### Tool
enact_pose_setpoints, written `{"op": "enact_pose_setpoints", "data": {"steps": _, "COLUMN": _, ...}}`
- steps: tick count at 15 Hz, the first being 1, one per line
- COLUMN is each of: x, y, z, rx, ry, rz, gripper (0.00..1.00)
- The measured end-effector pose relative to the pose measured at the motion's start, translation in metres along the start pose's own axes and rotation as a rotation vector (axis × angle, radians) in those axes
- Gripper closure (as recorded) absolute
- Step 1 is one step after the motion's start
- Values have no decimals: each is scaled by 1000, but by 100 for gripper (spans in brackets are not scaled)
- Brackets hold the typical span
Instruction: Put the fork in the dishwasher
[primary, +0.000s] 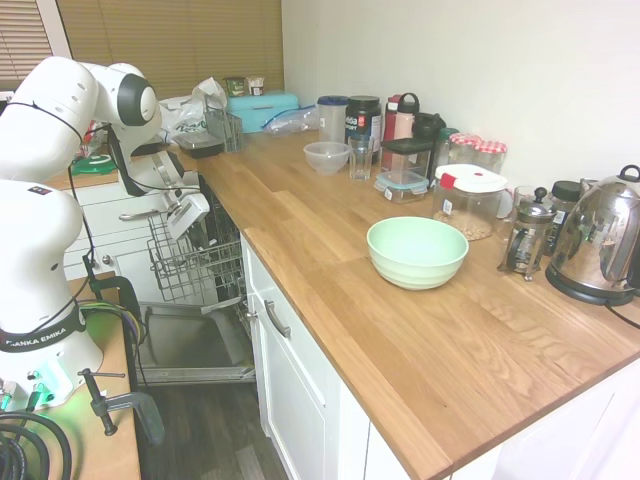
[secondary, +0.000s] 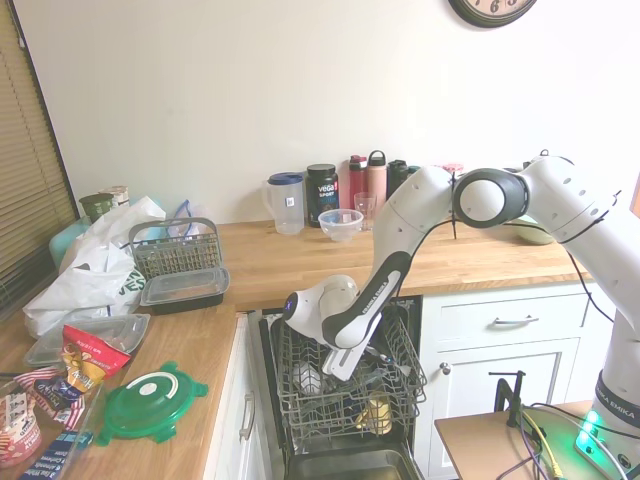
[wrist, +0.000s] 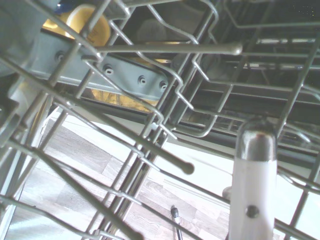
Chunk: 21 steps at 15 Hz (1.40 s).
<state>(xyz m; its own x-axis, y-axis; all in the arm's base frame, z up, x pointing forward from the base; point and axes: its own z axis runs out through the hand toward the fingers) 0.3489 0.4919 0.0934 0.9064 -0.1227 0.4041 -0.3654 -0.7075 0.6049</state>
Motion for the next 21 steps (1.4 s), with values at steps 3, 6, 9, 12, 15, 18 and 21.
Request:
{"op": "enact_pose_setpoints", "data": {"steps": 3, "x": -1, "y": 0, "z": 0, "rx": -3, "ry": 2, "rz": -4, "gripper": 0}}
{"op": "enact_pose_setpoints", "data": {"steps": 6, "x": 0, "y": 0, "z": -2, "rx": -6, "ry": 6, "rz": -2, "gripper": 0}}
{"op": "enact_pose_setpoints", "data": {"steps": 9, "x": 3, "y": 1, "z": -3, "rx": -8, "ry": 9, "rz": 2, "gripper": 0}}
{"op": "enact_pose_setpoints", "data": {"steps": 12, "x": 5, "y": 7, "z": -28, "rx": 29, "ry": 23, "rz": 9, "gripper": 0}}
{"op": "enact_pose_setpoints", "data": {"steps": 15, "x": 0, "y": 24, "z": -69, "rx": 83, "ry": 44, "rz": 4, "gripper": 0}}
{"op": "enact_pose_setpoints", "data": {"steps": 18, "x": 8, "y": 60, "z": -112, "rx": 161, "ry": 61, "rz": 24, "gripper": 0}}
{"op": "enact_pose_setpoints", "data": {"steps": 21, "x": 17, "y": 112, "z": -158, "rx": 262, "ry": 87, "rz": 61, "gripper": 0}}
